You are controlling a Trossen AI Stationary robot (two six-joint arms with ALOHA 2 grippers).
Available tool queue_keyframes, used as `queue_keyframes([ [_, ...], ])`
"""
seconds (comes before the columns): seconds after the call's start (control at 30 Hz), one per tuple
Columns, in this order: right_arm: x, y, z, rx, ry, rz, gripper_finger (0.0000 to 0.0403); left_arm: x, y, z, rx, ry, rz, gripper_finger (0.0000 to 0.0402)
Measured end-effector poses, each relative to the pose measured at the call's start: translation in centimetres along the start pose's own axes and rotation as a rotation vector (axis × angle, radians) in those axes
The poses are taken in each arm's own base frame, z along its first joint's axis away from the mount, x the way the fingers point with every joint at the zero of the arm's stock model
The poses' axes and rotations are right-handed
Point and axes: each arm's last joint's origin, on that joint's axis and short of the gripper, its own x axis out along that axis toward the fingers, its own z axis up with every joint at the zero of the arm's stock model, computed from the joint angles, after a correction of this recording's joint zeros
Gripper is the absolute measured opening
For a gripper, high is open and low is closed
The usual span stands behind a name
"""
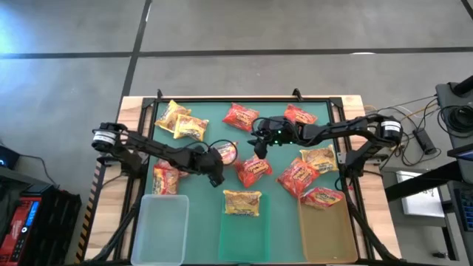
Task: Sort Maruchan noodles
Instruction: Put the red noodle pack into the orange bin
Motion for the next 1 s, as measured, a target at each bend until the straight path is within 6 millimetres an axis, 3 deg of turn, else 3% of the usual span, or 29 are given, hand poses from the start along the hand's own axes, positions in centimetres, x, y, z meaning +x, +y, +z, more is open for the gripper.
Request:
queue_keyframes([
  [0.3,-0.1,0.0,0.0,-0.001,-0.001,-0.001,0.0201,0.7,0.8,2.4,0.028,-0.148,-0.082,0.0208],
  [0.57,0.0,-0.2,-0.4,-0.023,0.030,-0.060,0.0201,-1.2,1.1,3.2,0.089,-0.136,-0.057,0.0208],
  [0.8,0.0,-0.6,-0.3,-0.029,0.000,-0.191,0.0201,-0.2,3.8,3.6,-0.066,-0.176,0.088,0.0208],
  [1.0,-0.1,-0.7,-0.8,-0.040,0.052,-0.201,0.0201,0.8,4.9,3.9,-0.135,-0.279,-0.030,0.0208],
])
